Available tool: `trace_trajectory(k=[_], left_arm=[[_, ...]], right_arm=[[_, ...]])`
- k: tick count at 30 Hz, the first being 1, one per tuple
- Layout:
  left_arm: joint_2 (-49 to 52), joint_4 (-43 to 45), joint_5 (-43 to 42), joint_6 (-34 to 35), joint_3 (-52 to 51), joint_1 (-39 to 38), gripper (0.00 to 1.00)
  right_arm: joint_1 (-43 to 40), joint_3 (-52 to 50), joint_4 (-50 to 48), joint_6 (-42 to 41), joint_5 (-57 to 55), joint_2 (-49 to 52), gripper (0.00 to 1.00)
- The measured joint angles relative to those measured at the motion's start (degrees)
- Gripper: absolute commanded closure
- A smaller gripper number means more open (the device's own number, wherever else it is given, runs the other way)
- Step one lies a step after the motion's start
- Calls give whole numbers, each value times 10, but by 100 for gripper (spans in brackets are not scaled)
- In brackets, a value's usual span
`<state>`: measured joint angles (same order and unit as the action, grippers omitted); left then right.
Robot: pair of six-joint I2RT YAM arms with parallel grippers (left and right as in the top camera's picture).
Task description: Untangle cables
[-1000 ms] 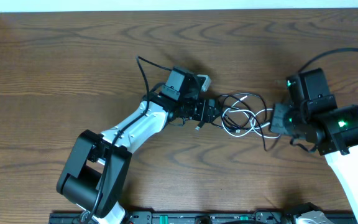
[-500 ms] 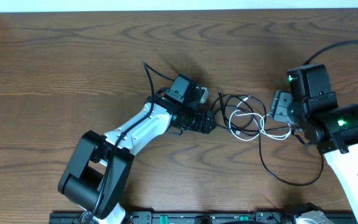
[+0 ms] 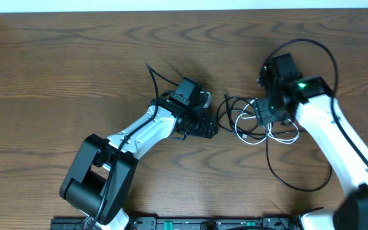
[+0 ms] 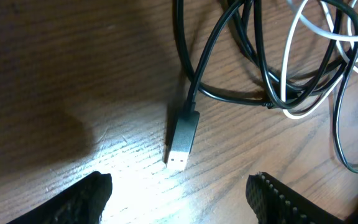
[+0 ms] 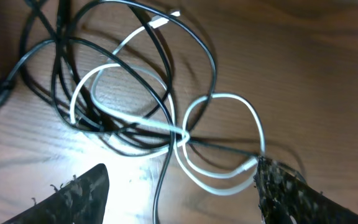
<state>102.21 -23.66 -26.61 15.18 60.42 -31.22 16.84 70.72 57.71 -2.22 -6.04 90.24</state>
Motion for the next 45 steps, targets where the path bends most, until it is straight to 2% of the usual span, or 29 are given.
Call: trace_trajectory(k=[3,6,8,10,12,13,14,16,20,24,27,32,39,45], left_arm=[[0,-2,0,0,0,0,27],[0,-2,0,0,0,0,27],[0,-2,0,0,0,0,27],[0,-2,0,0,0,0,27],[0,-2,0,0,0,0,27],[0,-2,0,0,0,0,27],[0,-3,0,0,0,0,27],[0,-3,0,0,0,0,27],[0,-3,0,0,0,0,27],[0,-3,0,0,0,0,27],[0,-3,0,0,0,0,27],[0,-4,0,0,0,0,27],[0,-8,0,0,0,0,27],[0,-8,0,0,0,0,27]], right_arm=[[0,0,-10,14,1,49,29],[0,0,-18,19,3,89,36],[0,0,-27,25,3,119,46],[0,-1,-36,26,3,138,52],[0,-1,-47,28,3,151,68],[0,-1,-49,28,3,156,83],[0,-1,-49,29,3,156,92],[0,-1,-49,31,3,156,99],[0,-1,-37,29,3,156,99],[0,32,32,29,27,156,99],[0,137,108,29,97,153,99],[0,288,162,29,226,126,99],[0,414,169,29,325,41,99],[0,456,101,25,338,-46,96]])
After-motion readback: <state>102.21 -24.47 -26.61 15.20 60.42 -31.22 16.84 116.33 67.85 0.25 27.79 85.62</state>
